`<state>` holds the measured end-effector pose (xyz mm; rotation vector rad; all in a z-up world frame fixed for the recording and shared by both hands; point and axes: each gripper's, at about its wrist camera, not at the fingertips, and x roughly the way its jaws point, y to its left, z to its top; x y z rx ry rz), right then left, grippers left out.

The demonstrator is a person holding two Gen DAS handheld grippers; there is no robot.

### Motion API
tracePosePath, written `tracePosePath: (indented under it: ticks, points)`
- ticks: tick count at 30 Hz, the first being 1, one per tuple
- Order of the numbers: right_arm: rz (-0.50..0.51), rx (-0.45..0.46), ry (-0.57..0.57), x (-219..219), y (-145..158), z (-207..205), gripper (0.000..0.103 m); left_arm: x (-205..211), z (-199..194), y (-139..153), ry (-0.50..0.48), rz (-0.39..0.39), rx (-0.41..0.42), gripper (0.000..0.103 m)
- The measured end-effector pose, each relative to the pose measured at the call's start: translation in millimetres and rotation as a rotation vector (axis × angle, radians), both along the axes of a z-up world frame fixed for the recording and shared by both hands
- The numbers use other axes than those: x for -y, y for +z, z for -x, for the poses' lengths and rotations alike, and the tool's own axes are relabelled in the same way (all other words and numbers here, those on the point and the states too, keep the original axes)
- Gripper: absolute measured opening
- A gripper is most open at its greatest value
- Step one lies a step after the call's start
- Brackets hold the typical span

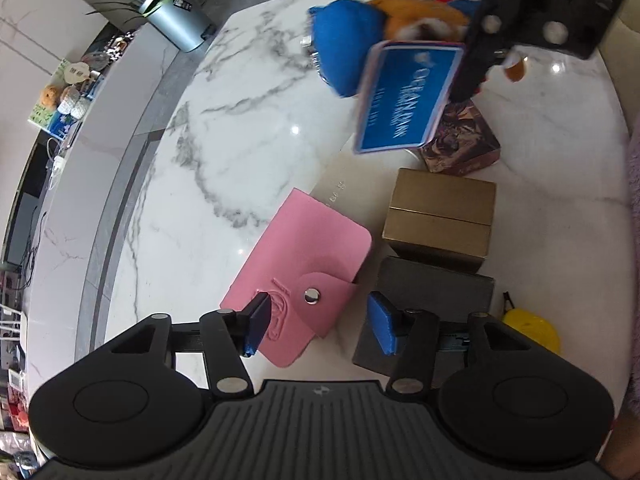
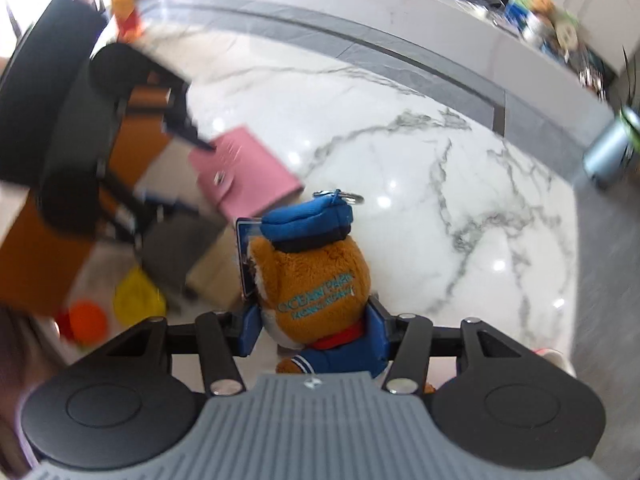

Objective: Organize objects
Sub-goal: 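Grasp the pink card wallet with the left tool while the right tool holds the bear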

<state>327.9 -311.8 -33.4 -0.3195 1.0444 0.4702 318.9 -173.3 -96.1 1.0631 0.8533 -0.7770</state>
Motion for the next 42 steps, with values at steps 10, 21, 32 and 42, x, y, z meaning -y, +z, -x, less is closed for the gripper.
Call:
tracePosePath:
  ticks: [10,21,32,42]
  points:
    - [-0.057,-0.098,-0.032,-9,-35,-50,0.055,2,-15,-15,-0.073,-0.019,-0.032,0.064]
    - [-0.098,-0.139,-0.066,-7,-39,-56,0.055,-8,1,-3,-0.111,0.03,0.018,0.042]
    - [-0.123,-0.084,-0.128,-6,-10,-50,0.055,-33,-9,47,0.209,0.258,-0.04,0.039]
    - [-0.257,-0.043,-0.175,-24,55,-14,0.054,-83,23,124,0.43,0.51,-0.095,0.038]
